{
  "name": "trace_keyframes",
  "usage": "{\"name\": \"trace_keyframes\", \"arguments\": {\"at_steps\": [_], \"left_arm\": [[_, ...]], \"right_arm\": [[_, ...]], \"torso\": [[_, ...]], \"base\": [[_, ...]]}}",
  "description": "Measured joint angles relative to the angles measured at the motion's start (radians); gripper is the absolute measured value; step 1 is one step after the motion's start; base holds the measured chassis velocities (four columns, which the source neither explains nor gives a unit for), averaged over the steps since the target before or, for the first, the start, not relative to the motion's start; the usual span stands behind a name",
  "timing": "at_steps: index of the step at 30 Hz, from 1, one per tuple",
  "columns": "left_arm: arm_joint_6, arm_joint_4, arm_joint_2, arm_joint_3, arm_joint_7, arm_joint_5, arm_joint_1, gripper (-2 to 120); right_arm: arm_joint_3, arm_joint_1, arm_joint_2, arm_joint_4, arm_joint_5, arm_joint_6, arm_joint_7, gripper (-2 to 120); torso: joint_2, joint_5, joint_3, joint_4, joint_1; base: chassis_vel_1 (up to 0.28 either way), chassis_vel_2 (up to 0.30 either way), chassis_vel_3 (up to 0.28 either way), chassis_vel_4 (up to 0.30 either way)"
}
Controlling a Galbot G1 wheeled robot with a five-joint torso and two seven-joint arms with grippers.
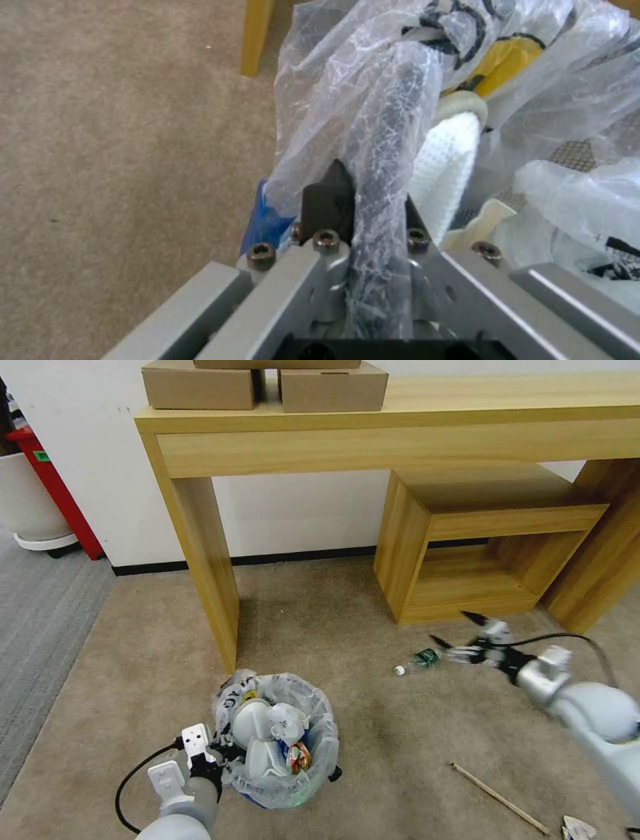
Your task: Pick up the trash bin and place the garbage on the floor into it.
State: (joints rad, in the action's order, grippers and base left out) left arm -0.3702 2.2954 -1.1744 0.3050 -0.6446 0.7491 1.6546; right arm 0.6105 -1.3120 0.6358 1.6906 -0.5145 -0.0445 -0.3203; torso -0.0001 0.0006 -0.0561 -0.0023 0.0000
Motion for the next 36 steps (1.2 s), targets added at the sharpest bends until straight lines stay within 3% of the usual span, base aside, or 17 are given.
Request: {"name": "trace_keyframes", "arguments": {"at_steps": [7, 15, 19, 20, 22, 30, 36], "left_arm": [[0.004, 0.005, 0.026, -0.031, 0.011, 0.002, -0.013, 0], [0.006, 0.006, 0.053, -0.065, 0.011, 0.018, -0.040, 0], [0.006, 0.002, 0.068, -0.097, 0.004, 0.029, -0.063, 0], [0.006, 0.002, 0.068, -0.097, 0.004, 0.029, -0.063, 0], [0.006, -0.001, 0.071, -0.107, 0.002, 0.033, -0.070, 0], [0.006, 0.008, 0.073, -0.109, -0.008, 0.047, -0.076, 0], [0.006, 0.021, 0.065, -0.097, -0.013, 0.056, -0.073, 0]], "right_arm": [[0.151, -0.150, -0.011, -0.037, 0.040, 0.007, 0.022, 100], [0.210, -0.236, 0.021, -0.128, 0.100, 0.087, 0.007, 100], [0.196, -0.254, 0.054, -0.242, 0.119, 0.286, -0.187, 100], [0.196, -0.254, 0.054, -0.242, 0.119, 0.286, -0.187, 100], [0.184, -0.248, 0.073, -0.286, 0.142, 0.353, -0.284, 100], [0.173, -0.299, 0.097, -0.299, 0.146, 0.420, -0.430, 100], [0.154, -0.309, 0.101, -0.308, 0.192, 0.441, -0.471, 100]], "torso": [[0.000, -0.0004, 0.000, 0.0002, 0.000], [0.000, -0.0004, 0.000, 0.0001, 0.000], [0.000, -0.0005, 0.000, 0.0001, 0.000], [0.000, -0.0005, 0.000, 0.0001, 0.000], [0.000, -0.0003, 0.000, 0.0001, 0.000], [0.000, -0.0006, 0.000, 0.0001, 0.000], [0.000, -0.0008, 0.000, 0.0002, 0.000]], "base": [[0.000, 0.000, 0.000, 0.000], [0.000, 0.000, 0.000, 0.000], [0.000, 0.000, 0.000, 0.000], [0.000, 0.000, 0.000, 0.000], [0.000, 0.000, 0.000, 0.000], [0.000, 0.000, 0.000, 0.000], [0.000, 0.000, 0.000, 0.000]]}}
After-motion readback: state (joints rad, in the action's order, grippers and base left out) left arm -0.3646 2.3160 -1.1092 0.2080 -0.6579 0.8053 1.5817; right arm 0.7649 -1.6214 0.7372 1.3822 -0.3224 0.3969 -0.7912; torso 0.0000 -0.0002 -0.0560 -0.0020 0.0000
